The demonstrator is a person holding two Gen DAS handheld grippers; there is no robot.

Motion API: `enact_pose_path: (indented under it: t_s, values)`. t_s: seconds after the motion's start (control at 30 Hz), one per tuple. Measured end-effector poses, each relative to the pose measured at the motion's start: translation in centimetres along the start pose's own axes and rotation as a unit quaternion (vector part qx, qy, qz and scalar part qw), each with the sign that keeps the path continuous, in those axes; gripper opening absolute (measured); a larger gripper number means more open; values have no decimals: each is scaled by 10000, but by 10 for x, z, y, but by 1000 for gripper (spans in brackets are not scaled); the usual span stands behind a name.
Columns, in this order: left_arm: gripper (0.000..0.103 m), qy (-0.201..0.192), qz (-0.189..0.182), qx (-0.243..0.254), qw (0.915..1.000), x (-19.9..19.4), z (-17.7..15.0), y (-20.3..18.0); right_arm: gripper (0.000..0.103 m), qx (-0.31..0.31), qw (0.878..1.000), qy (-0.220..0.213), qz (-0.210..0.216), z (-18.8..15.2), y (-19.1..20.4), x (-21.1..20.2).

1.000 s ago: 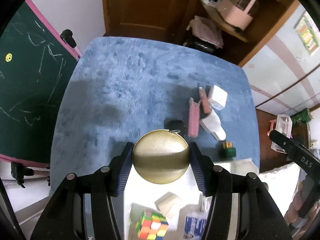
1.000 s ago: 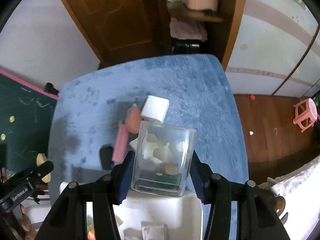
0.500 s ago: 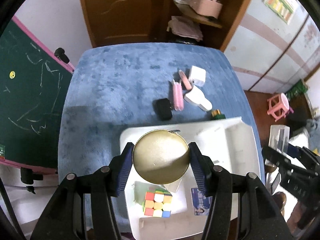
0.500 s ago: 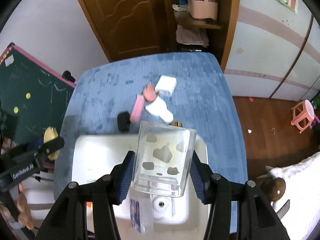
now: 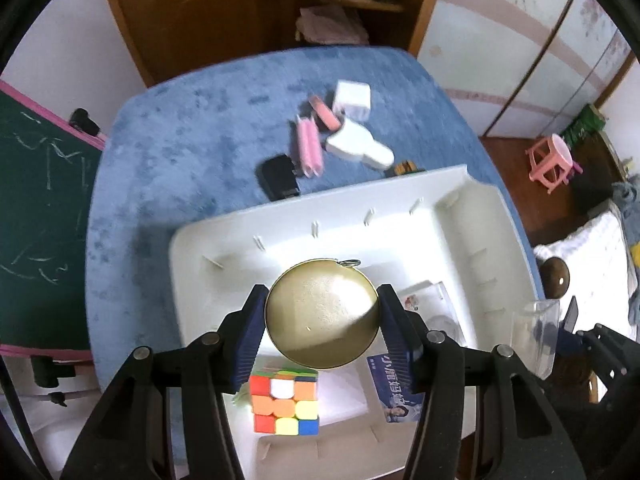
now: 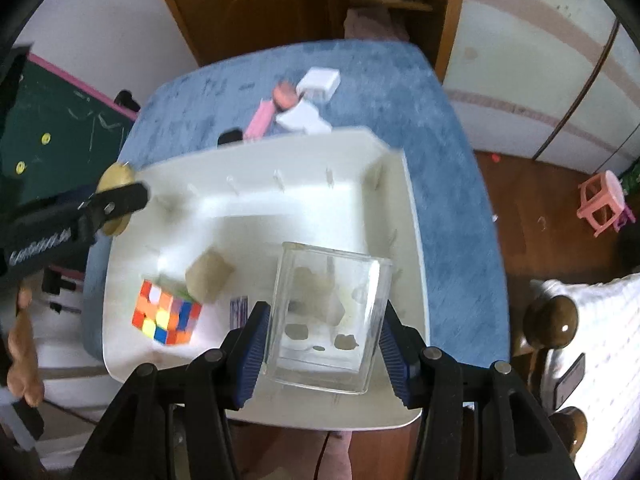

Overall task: Organize rigid objects
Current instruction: 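Carry the gold compact and clear case into the white tray and open both grippers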

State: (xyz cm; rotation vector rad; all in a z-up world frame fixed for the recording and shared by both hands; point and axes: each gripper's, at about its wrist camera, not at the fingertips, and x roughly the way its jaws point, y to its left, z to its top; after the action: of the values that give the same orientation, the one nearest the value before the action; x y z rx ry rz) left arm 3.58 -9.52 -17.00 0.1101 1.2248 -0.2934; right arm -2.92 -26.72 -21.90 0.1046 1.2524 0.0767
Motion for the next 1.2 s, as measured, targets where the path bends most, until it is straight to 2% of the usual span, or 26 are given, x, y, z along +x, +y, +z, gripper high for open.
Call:
enact_pose_path:
  t_s: [0.17,0.33,0.57,0.7,0.77,0.83,1.2]
  values:
    - [58,306,63,93,9995,35,-1,-9,53,-167,9995,269,-42,-13,-1,23]
    - [59,581,106,56,9982,67,0,-11,53,-422,9976,461,-306,-21,0,44]
    - [59,745,144,135,9970,87,2,-18,54,-379,9962,608,-496,-22,-4,65]
    - [60,853,14,185,9962,91,1,-21,57,-471,9954,640,-526,-22,-1,68]
    - [65,851,-27,220,9961,89,2,-23,65,-462,9957,644,-480,-22,0,68]
    - [75,803,-7,224,9965,86,3,-23,70,-406,9962,620,-462,-22,-1,66]
    - [77,605,-178,55,9980,54,3,-11,70,-150,9981,534,-254,-21,-10,51]
